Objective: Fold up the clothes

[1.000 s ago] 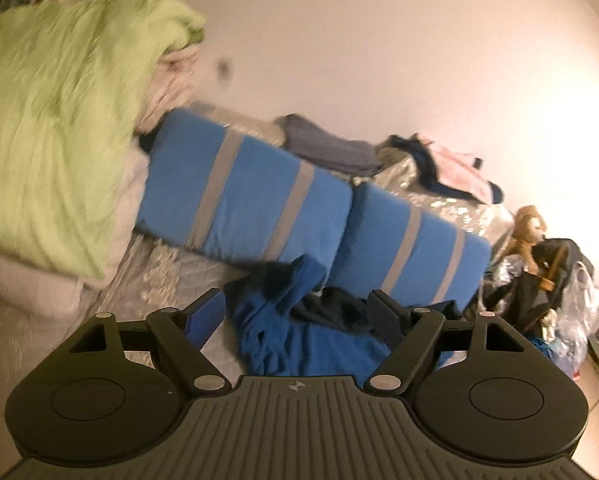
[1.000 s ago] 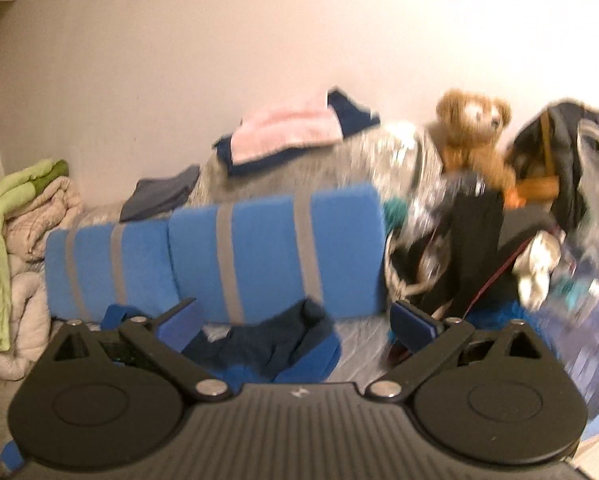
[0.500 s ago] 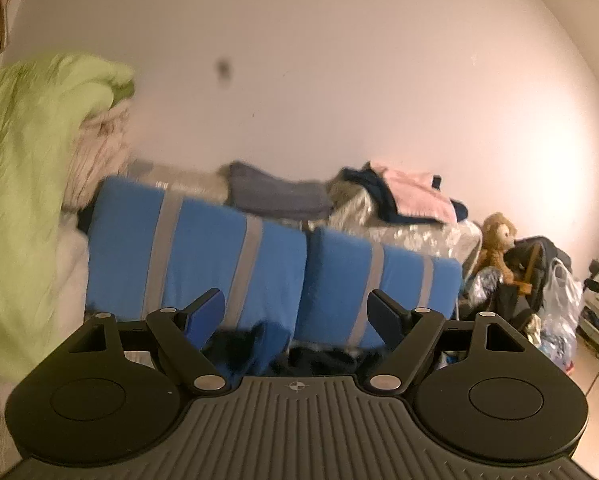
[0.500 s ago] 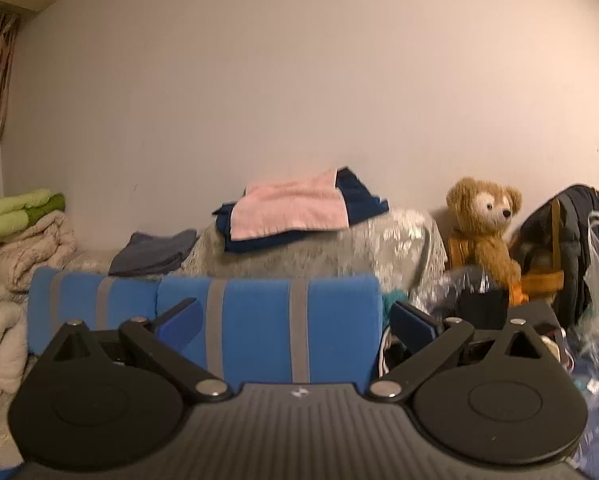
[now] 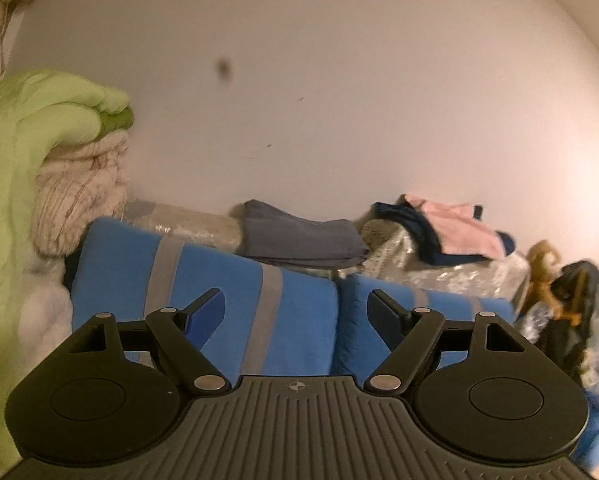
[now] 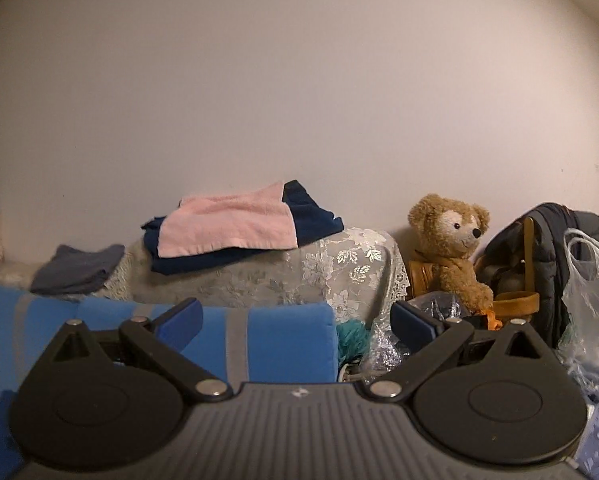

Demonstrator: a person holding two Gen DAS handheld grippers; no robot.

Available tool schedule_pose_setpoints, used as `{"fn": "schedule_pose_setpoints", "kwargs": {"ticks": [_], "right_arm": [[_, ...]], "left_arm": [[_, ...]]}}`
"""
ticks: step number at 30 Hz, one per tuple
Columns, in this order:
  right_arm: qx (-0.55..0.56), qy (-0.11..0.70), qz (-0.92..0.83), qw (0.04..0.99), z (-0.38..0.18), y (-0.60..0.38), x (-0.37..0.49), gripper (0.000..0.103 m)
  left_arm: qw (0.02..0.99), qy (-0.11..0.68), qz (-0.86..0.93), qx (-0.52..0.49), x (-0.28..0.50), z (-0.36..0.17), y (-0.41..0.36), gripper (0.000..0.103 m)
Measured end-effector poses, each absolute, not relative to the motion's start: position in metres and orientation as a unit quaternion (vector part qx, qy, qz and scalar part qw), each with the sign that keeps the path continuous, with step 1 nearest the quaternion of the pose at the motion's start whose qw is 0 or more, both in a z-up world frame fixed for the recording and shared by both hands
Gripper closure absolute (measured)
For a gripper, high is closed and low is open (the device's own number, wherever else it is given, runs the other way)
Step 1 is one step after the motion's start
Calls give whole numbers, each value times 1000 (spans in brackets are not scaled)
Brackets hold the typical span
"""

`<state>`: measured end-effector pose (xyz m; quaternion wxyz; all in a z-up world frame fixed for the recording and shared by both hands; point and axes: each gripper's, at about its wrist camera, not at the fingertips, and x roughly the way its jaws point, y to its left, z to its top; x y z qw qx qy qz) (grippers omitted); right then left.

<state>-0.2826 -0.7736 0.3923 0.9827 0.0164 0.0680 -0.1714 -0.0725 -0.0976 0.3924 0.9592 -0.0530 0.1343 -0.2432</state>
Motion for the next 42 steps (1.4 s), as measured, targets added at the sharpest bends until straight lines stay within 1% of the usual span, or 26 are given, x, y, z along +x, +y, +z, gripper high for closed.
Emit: {"fn": "schedule_pose_setpoints", "kwargs": {"ticks": [4,9,14,17,23,30,33,37,42], "right_arm": [[-6,79,-141,987,367,-772,-261,0],[-27,114,-102,988,322,-752,-241,0],[-31,160,-83,983,276,-734,-224,0],[-7,189,-71,979,253,-732,-215,0],[33,234,-74,969,208,-732,-195,0],[24,271,-100,957,145,-737,-170,0],[29,286,-116,951,120,-745,-156,1],[48,284,-141,947,97,-756,-139,2],[78,277,-169,943,73,-772,-116,8]], "left_arm": [[963,145,-228,-8,-65,369,-136,25],[954,185,-236,0,-65,331,-174,25],[942,229,-243,17,-72,302,-210,25],[937,241,-251,28,-75,291,-232,25],[932,270,-240,2,-79,264,-275,25],[917,299,-258,-47,-88,197,-306,24],[907,327,-258,-58,-87,167,-315,25],[907,318,-267,-77,-87,145,-314,25],[904,317,-271,-92,-85,131,-311,25]]}}
